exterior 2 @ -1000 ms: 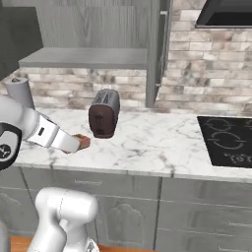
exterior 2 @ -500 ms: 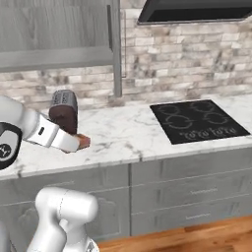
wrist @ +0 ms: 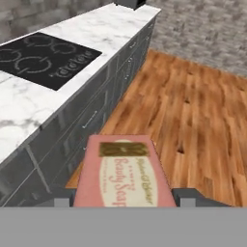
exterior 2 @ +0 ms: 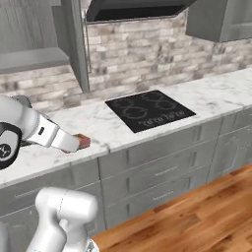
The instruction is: Locate and retrieve the bar soap and sponge from the cabinet. Place them next to the sink.
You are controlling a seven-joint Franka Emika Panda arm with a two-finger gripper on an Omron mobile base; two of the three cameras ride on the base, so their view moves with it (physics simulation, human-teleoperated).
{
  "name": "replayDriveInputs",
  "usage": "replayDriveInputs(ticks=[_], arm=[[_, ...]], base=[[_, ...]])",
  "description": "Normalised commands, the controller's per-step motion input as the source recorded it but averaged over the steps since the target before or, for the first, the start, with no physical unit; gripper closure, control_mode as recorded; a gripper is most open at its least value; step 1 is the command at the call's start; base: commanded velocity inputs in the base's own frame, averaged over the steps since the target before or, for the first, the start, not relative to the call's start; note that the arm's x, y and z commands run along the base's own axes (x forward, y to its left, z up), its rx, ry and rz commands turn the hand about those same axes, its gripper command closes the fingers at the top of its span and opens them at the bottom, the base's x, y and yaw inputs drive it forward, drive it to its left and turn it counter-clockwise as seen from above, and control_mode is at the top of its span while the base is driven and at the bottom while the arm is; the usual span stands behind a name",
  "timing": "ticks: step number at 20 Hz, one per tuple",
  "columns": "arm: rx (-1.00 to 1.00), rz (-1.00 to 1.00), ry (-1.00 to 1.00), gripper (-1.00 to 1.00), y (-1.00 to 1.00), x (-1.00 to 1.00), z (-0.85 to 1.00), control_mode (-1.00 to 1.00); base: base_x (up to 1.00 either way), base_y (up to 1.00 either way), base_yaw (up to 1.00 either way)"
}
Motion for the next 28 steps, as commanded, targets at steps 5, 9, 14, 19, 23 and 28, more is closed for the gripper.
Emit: replayDriveInputs(ticks=[5,9,14,19,23,28], arm=[[0.0,0.0,0.0,1.0,0.0,0.0,0.0,1.0],[0.0,0.0,0.0,1.0,0.0,0.0,0.0,1.0],[0.0,0.0,0.0,1.0,0.0,0.0,0.0,1.0],[0.0,0.0,0.0,1.0,0.0,0.0,0.0,1.0],[0.0,0.0,0.0,1.0,0.0,0.0,0.0,1.0],[0.0,0.0,0.0,1.0,0.0,0.0,0.0,1.0]], base=[[0.0,-0.03,-0.48],[0.0,-0.11,-0.46],[0.01,-0.37,-0.36],[0.09,-0.67,-0.25],[0.15,-0.68,-0.23],[0.14,-0.59,-0.26]])
